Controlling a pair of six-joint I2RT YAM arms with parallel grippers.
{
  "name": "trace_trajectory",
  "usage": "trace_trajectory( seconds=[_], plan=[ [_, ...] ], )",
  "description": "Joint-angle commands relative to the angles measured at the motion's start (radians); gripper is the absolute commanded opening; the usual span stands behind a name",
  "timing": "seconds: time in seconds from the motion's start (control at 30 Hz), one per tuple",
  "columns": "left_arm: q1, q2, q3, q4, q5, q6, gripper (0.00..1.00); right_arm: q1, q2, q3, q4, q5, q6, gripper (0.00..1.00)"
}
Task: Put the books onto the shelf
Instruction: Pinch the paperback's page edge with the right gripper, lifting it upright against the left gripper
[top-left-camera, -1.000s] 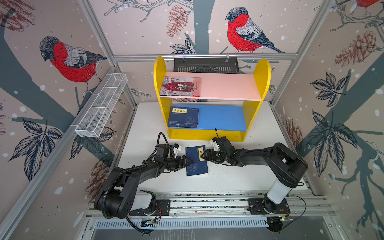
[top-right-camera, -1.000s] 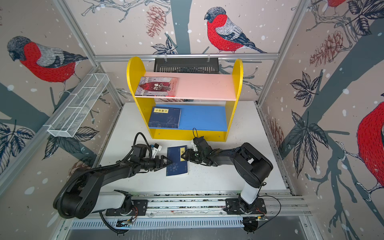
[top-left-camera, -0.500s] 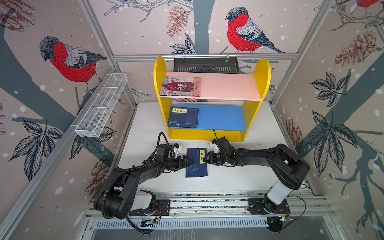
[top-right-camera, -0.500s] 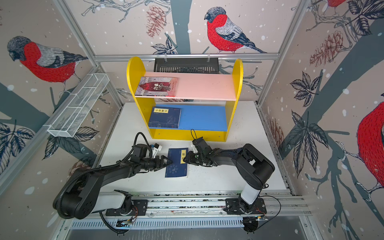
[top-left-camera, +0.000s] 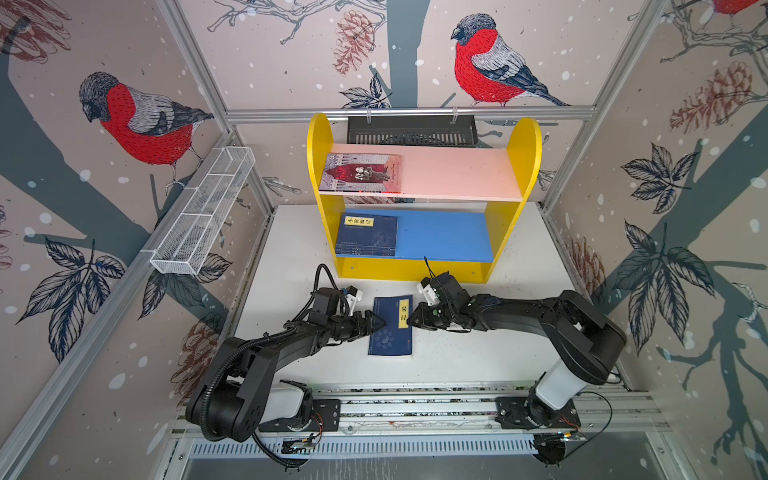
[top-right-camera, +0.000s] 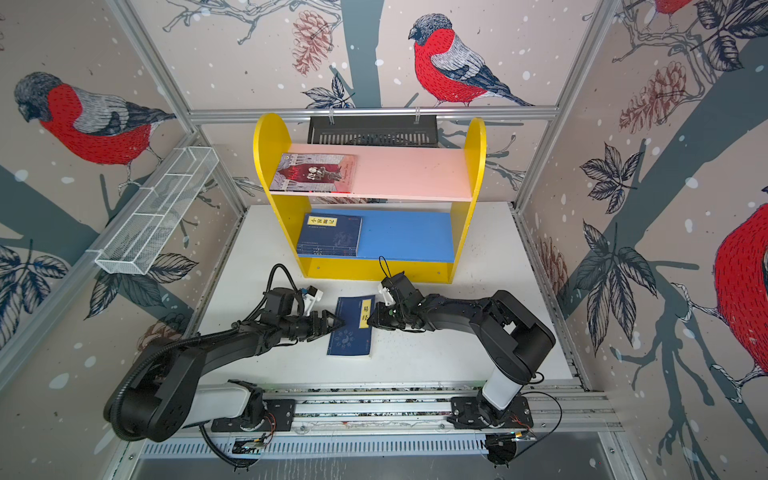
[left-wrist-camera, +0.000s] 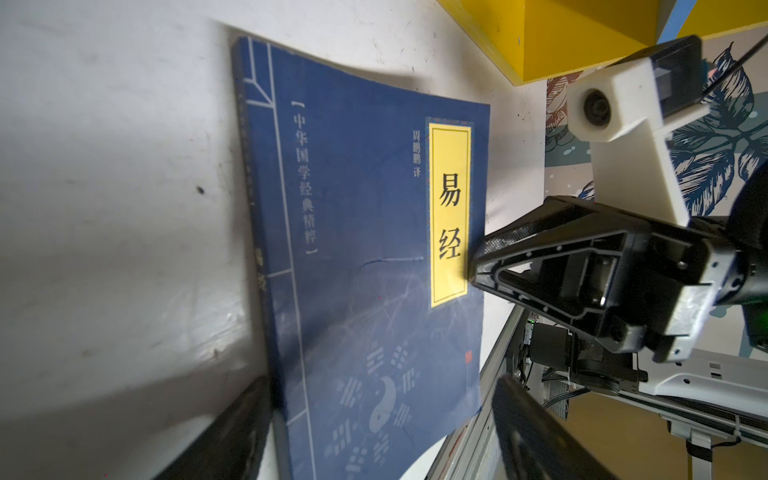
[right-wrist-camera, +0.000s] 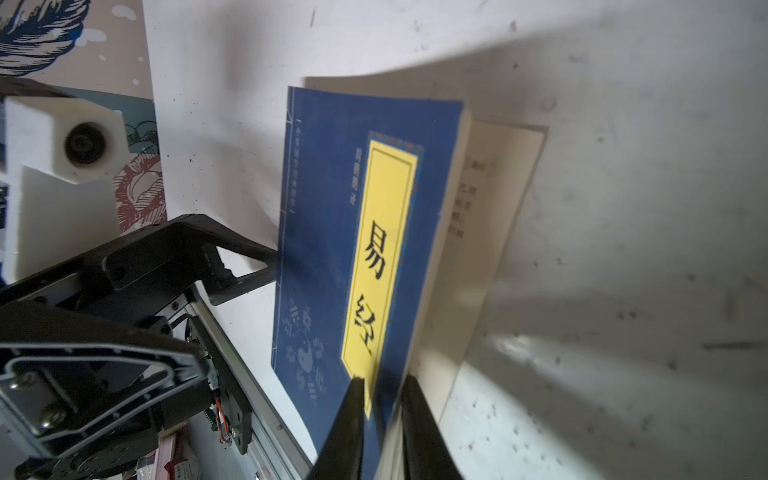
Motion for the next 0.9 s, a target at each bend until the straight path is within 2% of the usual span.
trace_trajectory(
  seconds=[0.0,0.23,0.37,0.5,0.67,0.87],
  plan=[
    [-0.001,-0.007,0.003,0.019,0.027,0.014,0.83,0.004,-0.008,-0.004,0.063,-0.068,-0.010,0.21],
    [-0.001,-0.010,0.003,0.021,0.027,0.012,0.83,0.003,0.025,-0.004,0.088,-0.072,0.000,0.29],
    [-0.002,-0.014,0.003,0.020,0.028,0.012,0.83,0.003,0.054,0.006,0.071,-0.048,0.004,0.29],
    [-0.002,-0.019,0.005,0.020,0.027,0.012,0.83,0.002,0.061,0.010,0.059,-0.032,0.001,0.22],
    [0.001,-0.044,0.015,0.011,0.028,0.019,0.83,-0.011,0.040,-0.001,0.054,-0.031,-0.010,0.04],
    [0.010,-0.130,0.088,-0.142,-0.040,0.115,0.84,-0.041,-0.049,-0.053,0.114,-0.073,-0.006,0.01]
  ],
)
